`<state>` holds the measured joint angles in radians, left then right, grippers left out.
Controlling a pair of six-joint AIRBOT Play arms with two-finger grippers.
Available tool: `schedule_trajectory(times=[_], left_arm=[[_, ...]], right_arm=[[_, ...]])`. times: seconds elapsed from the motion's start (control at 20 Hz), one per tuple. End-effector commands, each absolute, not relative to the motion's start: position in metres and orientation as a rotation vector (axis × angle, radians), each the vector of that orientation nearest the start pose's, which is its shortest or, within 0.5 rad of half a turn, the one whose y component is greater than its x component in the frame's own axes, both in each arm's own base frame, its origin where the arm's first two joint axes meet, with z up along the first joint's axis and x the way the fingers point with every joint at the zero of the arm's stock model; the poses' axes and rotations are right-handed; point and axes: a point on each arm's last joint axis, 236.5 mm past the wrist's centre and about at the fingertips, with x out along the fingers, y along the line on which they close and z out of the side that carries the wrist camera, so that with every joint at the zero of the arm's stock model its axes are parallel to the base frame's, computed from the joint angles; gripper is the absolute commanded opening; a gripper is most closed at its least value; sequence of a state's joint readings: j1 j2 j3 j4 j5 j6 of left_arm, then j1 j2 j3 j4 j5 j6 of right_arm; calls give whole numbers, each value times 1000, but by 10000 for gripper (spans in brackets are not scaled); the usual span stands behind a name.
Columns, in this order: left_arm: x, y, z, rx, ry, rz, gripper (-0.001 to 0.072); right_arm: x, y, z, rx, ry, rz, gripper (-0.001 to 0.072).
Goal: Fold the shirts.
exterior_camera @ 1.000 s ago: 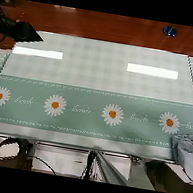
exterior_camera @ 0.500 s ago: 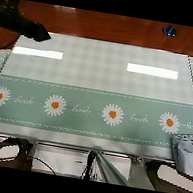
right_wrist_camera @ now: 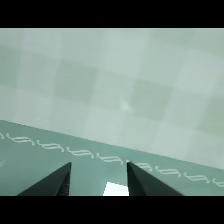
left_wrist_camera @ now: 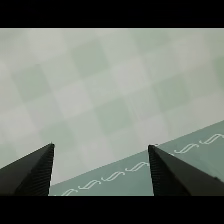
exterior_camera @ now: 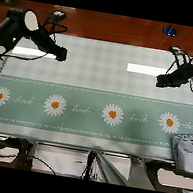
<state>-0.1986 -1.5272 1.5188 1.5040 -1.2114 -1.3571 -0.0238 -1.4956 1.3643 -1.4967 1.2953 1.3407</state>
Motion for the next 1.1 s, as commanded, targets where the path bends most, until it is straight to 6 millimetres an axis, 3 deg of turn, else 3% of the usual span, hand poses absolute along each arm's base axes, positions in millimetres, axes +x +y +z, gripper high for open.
schedule_trajectory(times=[0.0, 0.4, 1.05], left_arm=[[450, -105, 18, 258, 1227, -321, 708], [451, -105, 4, 260, 1255, -322, 708], [451, -105, 4, 260, 1256, -322, 709]], right_arm=[[399, 8, -18, -122, 1441, 178, 418], [399, 8, -18, -123, 1441, 178, 418], [399, 8, -18, -123, 1441, 178, 418]])
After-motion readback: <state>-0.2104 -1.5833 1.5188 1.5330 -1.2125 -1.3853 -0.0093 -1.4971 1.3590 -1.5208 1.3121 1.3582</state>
